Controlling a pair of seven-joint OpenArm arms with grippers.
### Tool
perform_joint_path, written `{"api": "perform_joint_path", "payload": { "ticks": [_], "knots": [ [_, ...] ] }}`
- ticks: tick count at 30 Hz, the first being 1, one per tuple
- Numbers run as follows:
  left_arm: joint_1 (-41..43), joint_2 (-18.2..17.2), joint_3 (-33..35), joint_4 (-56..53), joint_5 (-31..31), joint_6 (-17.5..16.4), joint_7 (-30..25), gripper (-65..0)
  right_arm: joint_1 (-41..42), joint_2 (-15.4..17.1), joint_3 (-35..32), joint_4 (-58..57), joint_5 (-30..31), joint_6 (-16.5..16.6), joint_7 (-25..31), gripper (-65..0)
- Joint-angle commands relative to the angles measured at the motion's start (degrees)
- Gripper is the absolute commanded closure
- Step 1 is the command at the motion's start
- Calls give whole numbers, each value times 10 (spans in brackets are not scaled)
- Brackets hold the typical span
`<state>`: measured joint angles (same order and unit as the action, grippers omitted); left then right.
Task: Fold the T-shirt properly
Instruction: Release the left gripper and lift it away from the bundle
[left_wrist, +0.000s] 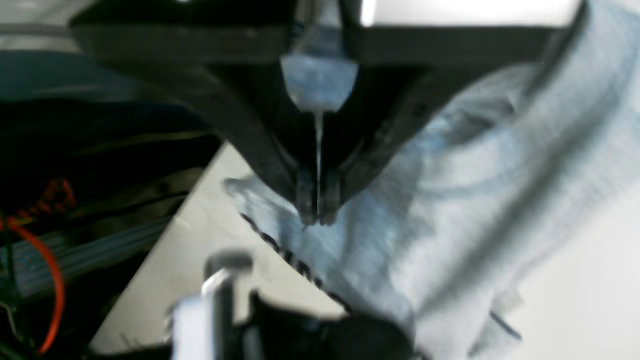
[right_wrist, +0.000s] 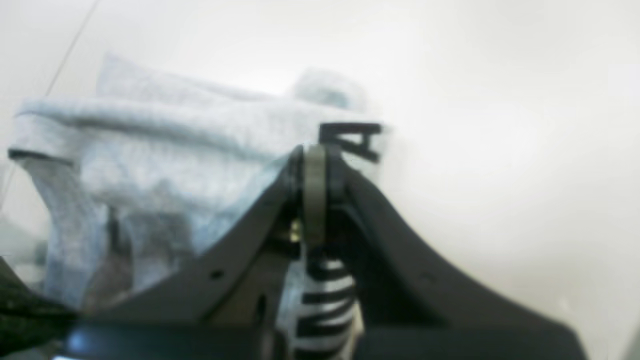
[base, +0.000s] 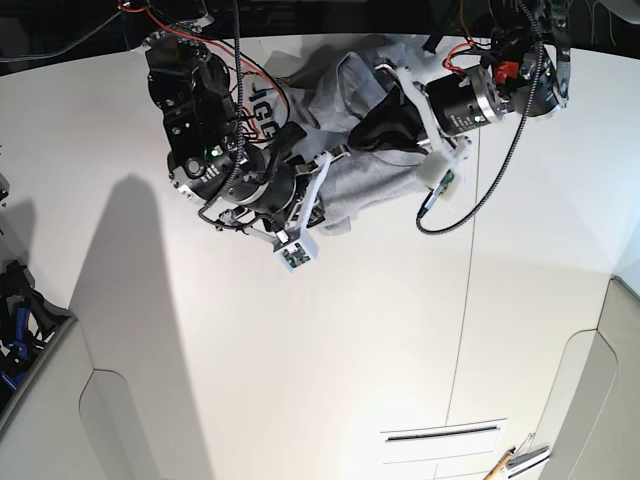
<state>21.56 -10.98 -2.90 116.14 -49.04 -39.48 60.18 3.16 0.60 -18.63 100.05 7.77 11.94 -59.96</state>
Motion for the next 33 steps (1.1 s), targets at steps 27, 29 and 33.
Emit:
{"api": "perform_joint_path", "payload": {
  "ticks": [27,29,33],
  "knots": [
    [75,-106,-18,47,26,39,43,-13,13,-3,0,-61,27,19,29,0],
    [75,-106,-47,68,26,39,40,-13,13,-3,0,-28,27,19,25,0],
    [75,-106,-113,97,26,39,19,-13,12,-3,0,47,29,66,20,0]
  ]
}}
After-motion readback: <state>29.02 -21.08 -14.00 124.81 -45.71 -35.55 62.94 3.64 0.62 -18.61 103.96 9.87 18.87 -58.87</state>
